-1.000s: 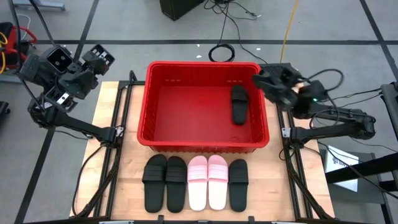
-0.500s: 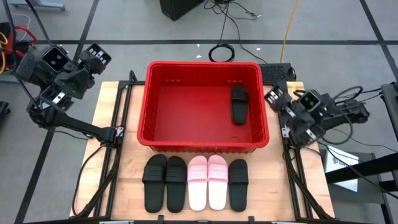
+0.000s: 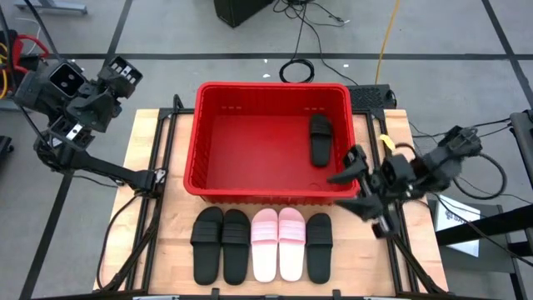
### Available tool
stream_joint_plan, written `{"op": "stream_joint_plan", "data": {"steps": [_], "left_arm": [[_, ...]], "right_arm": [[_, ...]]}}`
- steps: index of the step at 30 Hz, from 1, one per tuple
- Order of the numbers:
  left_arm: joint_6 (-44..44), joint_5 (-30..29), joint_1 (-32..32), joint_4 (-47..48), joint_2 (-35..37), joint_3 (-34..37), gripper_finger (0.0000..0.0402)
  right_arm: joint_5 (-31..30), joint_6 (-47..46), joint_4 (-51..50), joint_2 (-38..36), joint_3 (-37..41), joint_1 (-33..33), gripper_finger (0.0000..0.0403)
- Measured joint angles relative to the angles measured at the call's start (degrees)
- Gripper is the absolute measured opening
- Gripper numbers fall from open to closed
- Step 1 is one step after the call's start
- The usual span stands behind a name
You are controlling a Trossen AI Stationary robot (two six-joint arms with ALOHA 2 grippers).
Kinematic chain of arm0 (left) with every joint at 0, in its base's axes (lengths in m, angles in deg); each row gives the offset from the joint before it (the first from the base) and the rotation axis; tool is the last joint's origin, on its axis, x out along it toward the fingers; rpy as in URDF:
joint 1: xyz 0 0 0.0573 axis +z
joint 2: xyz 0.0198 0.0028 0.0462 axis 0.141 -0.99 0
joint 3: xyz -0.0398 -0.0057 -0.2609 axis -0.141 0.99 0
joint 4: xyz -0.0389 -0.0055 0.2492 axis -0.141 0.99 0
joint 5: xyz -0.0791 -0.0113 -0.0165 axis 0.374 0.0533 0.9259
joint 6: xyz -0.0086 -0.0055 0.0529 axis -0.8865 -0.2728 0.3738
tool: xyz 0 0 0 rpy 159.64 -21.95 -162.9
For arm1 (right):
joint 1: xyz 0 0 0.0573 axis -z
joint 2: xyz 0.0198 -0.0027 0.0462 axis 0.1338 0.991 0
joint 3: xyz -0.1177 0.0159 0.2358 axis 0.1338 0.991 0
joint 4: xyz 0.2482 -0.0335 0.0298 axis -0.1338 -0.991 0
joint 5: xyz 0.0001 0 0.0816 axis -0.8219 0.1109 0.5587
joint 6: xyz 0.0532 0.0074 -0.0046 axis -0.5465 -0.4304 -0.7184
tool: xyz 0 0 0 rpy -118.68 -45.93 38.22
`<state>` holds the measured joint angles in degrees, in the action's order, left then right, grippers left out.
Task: Pick and place slides into bin
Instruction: Put the right black slide into the red bin
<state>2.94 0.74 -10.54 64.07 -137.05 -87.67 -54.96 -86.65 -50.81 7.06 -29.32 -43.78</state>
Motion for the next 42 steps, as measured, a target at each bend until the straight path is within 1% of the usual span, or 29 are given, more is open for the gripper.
{"op": "stream_joint_plan", "data": {"steps": [3,7,9,11,13,14,17,20,23,26,30,32,39,42], "left_arm": [[0.0,0.0,0.0,2.3,0.8,0.0,0.0186],[-0.1,0.0,0.0,4.3,2.0,0.0,0.0186],[-0.1,0.0,0.0,4.9,2.4,0.0,0.0186],[-0.1,0.0,0.0,5.1,2.9,0.0,0.0186],[-0.1,0.0,0.0,5.4,3.2,0.0,0.0186],[-0.1,0.0,0.0,5.4,3.2,0.0,0.0186],[-0.1,-0.1,0.0,5.9,3.5,0.0,0.0186],[0.0,-0.1,0.0,7.0,3.7,0.0,0.0186],[0.7,-0.1,0.0,9.4,3.8,0.0,0.0186],[0.8,-0.1,0.0,11.0,3.8,0.0,0.0186],[0.6,-0.1,0.0,11.0,3.8,0.0,0.0186],[0.1,-0.1,0.0,11.0,3.8,0.0,0.0186],[0.2,-0.1,0.0,12.3,3.8,0.0,0.0186],[0.2,-0.1,0.0,12.3,3.8,0.0,0.0186]], "right_arm": [[-5.7,-1.4,-4.8,1.7,-2.0,-3.9,0.0196],[-17.4,-8.3,-14.5,3.6,-2.4,-8.4,0.0196],[-20.3,-13.5,-19.2,4.6,-2.4,-9.9,0.0196],[-21.5,-19.5,-24.3,5.8,-2.4,-10.9,0.0196],[-21.2,-26.8,-29.9,7.1,-2.4,-11.4,0.0196],[-20.0,-30.4,-32.8,7.9,-2.4,-11.5,0.0196],[-14.0,-40.7,-40.8,10.8,-2.4,-11.2,0.0196],[-7.7,-47.2,-46.1,14.1,-2.4,-10.5,0.0196],[-4.8,-52.1,-51.1,17.0,-2.4,-10.3,0.0196],[-3.1,-55.7,-55.3,19.6,-2.4,-10.4,0.0196],[1.0,-60.6,-62.7,23.2,-2.4,-10.4,0.0196],[2.0,-60.9,-65.5,25.0,-2.4,-10.4,0.0196],[2.2,-60.9,-74.6,31.2,-2.4,-10.1,0.0196],[0.8,-60.8,-76.2,33.6,-2.4,-10.1,0.0196]]}}
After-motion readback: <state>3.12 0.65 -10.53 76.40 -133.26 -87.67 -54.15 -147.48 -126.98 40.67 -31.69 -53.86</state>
